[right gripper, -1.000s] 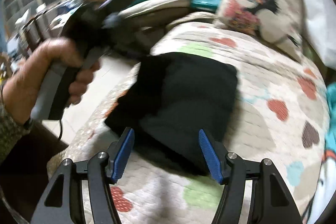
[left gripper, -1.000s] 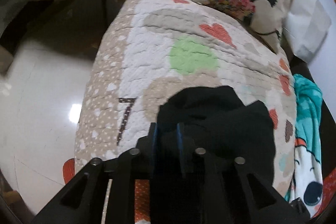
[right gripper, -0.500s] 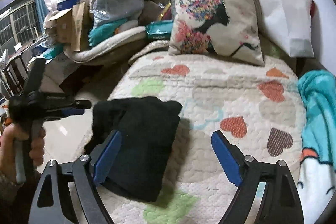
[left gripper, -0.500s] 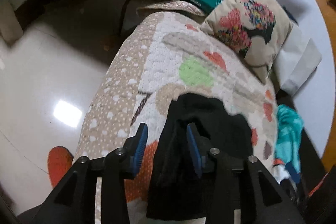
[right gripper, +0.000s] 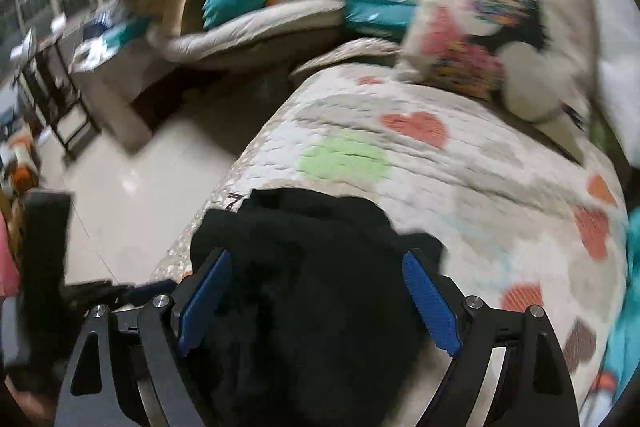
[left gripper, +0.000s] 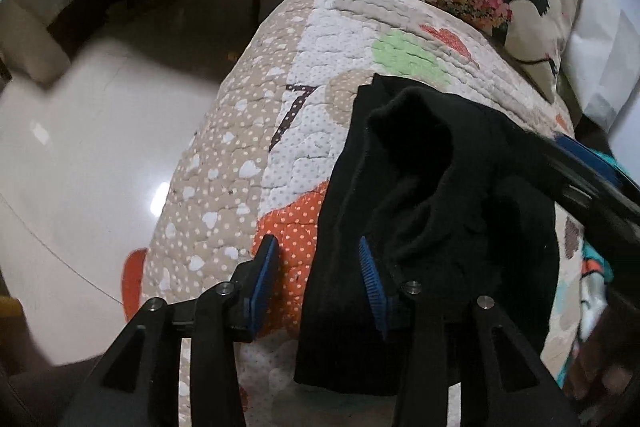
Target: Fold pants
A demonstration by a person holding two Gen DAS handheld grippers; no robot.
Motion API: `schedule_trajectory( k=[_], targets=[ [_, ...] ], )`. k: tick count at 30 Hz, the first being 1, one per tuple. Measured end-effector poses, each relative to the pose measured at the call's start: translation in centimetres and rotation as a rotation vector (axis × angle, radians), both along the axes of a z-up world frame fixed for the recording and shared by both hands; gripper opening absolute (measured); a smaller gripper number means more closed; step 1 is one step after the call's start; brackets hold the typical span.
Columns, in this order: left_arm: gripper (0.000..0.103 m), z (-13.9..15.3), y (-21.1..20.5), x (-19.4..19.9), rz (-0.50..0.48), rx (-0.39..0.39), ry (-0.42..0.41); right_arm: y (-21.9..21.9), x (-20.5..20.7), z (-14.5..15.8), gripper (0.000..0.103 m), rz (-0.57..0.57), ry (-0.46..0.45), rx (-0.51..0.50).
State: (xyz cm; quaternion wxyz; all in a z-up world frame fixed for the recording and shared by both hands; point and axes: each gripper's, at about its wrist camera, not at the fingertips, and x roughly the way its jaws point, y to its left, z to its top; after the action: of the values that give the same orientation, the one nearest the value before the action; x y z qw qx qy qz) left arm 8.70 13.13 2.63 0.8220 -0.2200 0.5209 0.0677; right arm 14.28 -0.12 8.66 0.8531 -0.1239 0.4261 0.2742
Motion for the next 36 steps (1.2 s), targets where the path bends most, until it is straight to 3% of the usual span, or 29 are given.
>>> schedule_trajectory(
  k=[5, 6, 9, 12, 16, 19, 24, 28, 30, 36],
  targets=[
    [0.045, -0.5, 0.3, 0.2, 0.009, -0.033, 0.012, 4.3, 4.1, -4.0, 0.094, -0.002, 0.114, -0.162],
    [0.045, -0.5, 0.3, 0.2, 0.008, -0.034, 0.013, 4.6, 4.8, -4.7, 0.099, -0.006, 0.15, -0.174],
    [0.045, -0.4, 0.4, 0.2, 0.007, -0.039, 0.015, 5.3, 5.8, -5.6, 0.101, -0.003, 0.223, -0.186],
    [0.045, 0.1, 0.8, 0.1, 0.01, -0.069, -0.005, 3.7, 5.8, -2.8, 0.1, 0.0, 0.199, -0.071],
    [0.045, 1.4, 2.2, -0.1, 0.052, -0.155, -0.074, -2.0, 5.0, 1.0, 0.1, -0.082, 0.16, 0.077],
    [0.045, 2.4, 2.8, 0.1, 0.068, -0.213, -0.137, -6.6, 4.0, 2.0, 0.1, -0.137, 0.158, 0.139],
    [0.052, 3.0, 1.6, 1.5, -0.007, -0.287, -0.171, -12.4, 2.8, 0.1, 0.099, -0.222, 0.251, 0.318],
    [0.052, 1.5, 0.3, 2.8, -0.053, -0.252, -0.102, -14.3, 2.4, -2.5, 0.095, -0.256, 0.372, 0.477],
    [0.058, 0.9, 0.3, 3.0, -0.047, -0.252, -0.087, -14.2, 2.3, -3.8, 0.092, -0.257, 0.42, 0.531],
    [0.076, -0.5, 0.9, 3.2, -0.034, -0.289, -0.043, -11.8, 2.6, -6.1, 0.091, -0.223, 0.466, 0.517]
  ],
)
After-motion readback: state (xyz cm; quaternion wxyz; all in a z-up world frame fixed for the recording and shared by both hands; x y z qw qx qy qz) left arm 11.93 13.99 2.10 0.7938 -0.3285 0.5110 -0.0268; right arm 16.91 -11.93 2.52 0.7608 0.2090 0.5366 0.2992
